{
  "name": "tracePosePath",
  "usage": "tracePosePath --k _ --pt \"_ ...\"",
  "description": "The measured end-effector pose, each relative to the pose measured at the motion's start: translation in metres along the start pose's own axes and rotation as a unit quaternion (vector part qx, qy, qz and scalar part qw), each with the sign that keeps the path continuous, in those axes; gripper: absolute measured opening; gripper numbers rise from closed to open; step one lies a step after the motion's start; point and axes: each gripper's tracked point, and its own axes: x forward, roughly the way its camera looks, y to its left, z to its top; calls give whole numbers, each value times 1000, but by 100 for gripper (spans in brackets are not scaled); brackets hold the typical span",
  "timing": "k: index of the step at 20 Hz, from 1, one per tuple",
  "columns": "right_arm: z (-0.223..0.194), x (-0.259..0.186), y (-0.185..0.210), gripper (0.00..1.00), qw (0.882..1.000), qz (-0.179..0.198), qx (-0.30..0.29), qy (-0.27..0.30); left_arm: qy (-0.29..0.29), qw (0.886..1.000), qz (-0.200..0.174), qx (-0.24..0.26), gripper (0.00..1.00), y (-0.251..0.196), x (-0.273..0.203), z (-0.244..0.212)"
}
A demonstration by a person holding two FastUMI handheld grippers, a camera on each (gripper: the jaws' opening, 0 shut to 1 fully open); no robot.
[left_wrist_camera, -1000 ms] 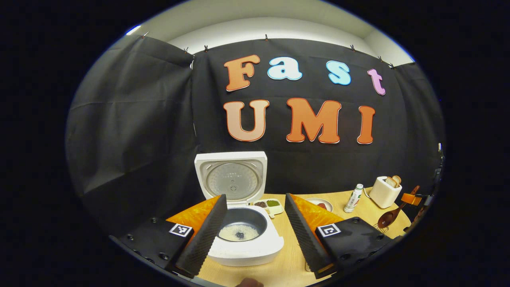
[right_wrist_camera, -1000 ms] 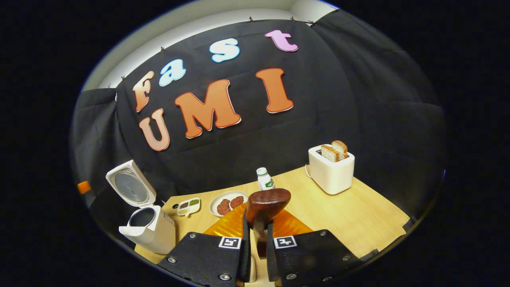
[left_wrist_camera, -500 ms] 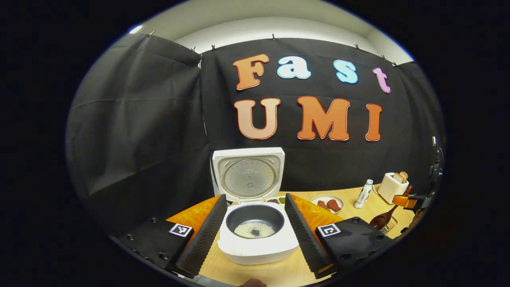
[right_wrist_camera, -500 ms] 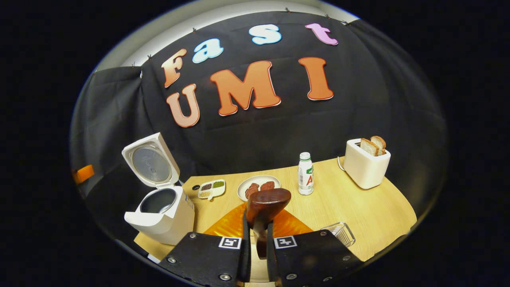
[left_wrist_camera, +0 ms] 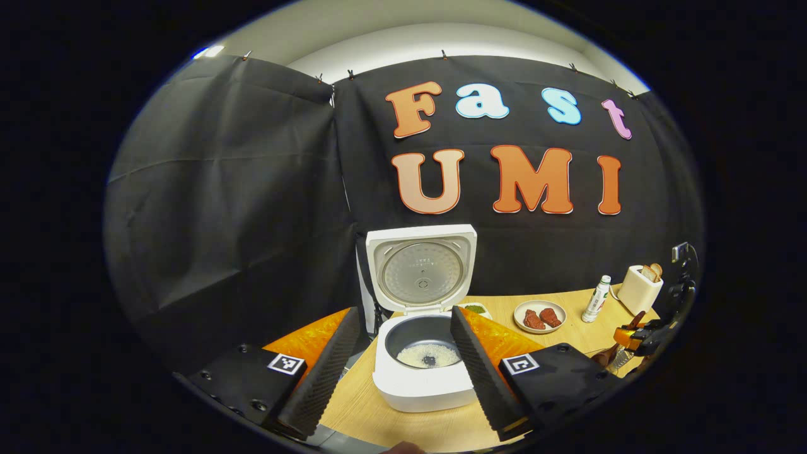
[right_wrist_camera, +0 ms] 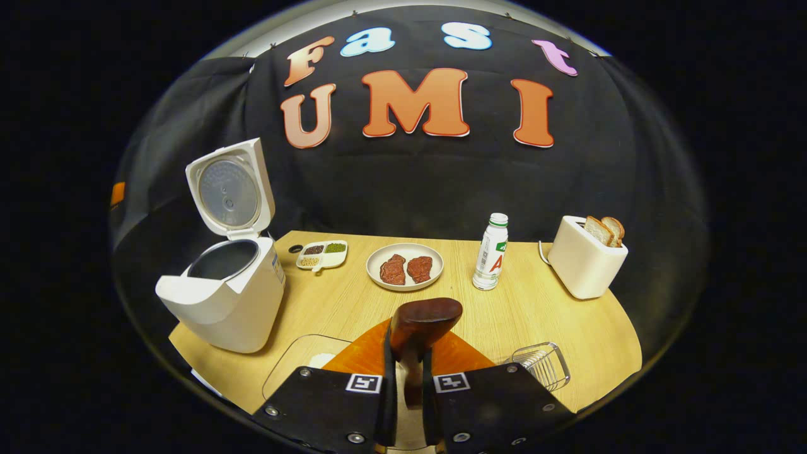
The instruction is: Close the left gripper, press the button to open the rice cooker; take a wooden spoon from the chopstick holder with the right hand, scoop a spoonful of rice and pour it into the rice cooker, then put the wooden spoon back into the chopstick holder.
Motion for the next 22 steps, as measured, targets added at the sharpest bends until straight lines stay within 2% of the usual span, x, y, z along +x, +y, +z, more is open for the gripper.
tracePosePath --k 1,2,9,10,11,13,18,22 --pt "-1 1 3 11 1000 -2 -21 -4 0 1000 0 2 98 -3 0 0" --pt "-3 1 7 16 999 -2 -42 -9 1 1000 0 4 99 -5 0 0" --pt "-16 13 19 15 990 -23 -128 -46 7 1000 5 25 100 -8 -4 -3" --pt "-17 16 22 11 987 -24 -147 -53 10 1000 7 26 100 -8 -5 -4" --pt "-20 18 28 15 985 -21 -159 -55 11 1000 9 27 100 -7 -5 -5" --pt "-23 20 40 15 982 -15 -176 -63 10 999 12 32 100 -5 -6 -4" --pt "-34 24 53 12 985 -5 -164 -59 14 999 20 34 100 2 -5 -8" --pt "-44 26 60 12 993 -2 -108 -42 20 999 24 24 100 11 -4 -14"
